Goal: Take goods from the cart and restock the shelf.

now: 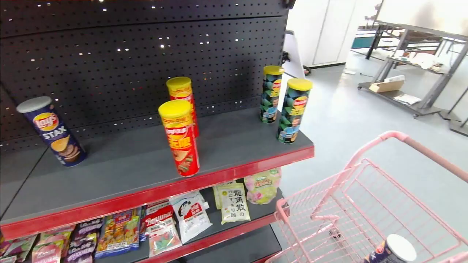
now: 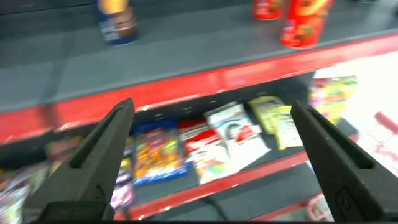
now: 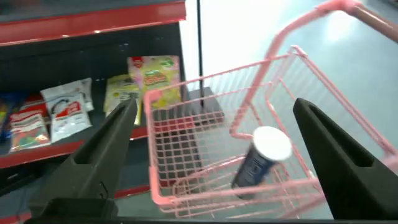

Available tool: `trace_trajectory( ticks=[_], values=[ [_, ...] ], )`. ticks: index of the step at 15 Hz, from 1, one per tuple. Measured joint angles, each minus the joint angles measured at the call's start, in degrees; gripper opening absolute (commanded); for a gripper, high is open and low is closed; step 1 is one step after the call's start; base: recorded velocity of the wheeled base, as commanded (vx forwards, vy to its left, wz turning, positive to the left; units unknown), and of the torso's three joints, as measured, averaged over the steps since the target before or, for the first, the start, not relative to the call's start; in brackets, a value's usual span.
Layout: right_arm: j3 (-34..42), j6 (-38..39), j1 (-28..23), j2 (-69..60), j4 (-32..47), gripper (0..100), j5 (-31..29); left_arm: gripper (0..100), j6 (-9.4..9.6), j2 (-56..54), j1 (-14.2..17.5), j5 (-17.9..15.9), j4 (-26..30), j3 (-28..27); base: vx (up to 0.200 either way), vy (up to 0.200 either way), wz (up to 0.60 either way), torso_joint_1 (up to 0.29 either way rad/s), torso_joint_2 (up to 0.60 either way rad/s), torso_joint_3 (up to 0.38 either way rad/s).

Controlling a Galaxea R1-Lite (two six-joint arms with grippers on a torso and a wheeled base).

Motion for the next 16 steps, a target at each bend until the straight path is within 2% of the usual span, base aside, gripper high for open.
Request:
trace_trajectory(
  ticks=[5,16],
  values=[
    [0.0,0.0,0.0,0.0,0.0,100,0.0,100,0.0,0.0,0.0,0.0,0.0,0.0,0.0,0.0,-0.6,0.003,0.0,0.004],
    [0.0,-0.1,1.1,0.5,0.0,100,0.2,100,-0.02,0.0,0.0,0.0,0.0,0.0,0.0,0.0,0.0,0.0,0.0,0.0]
  ],
)
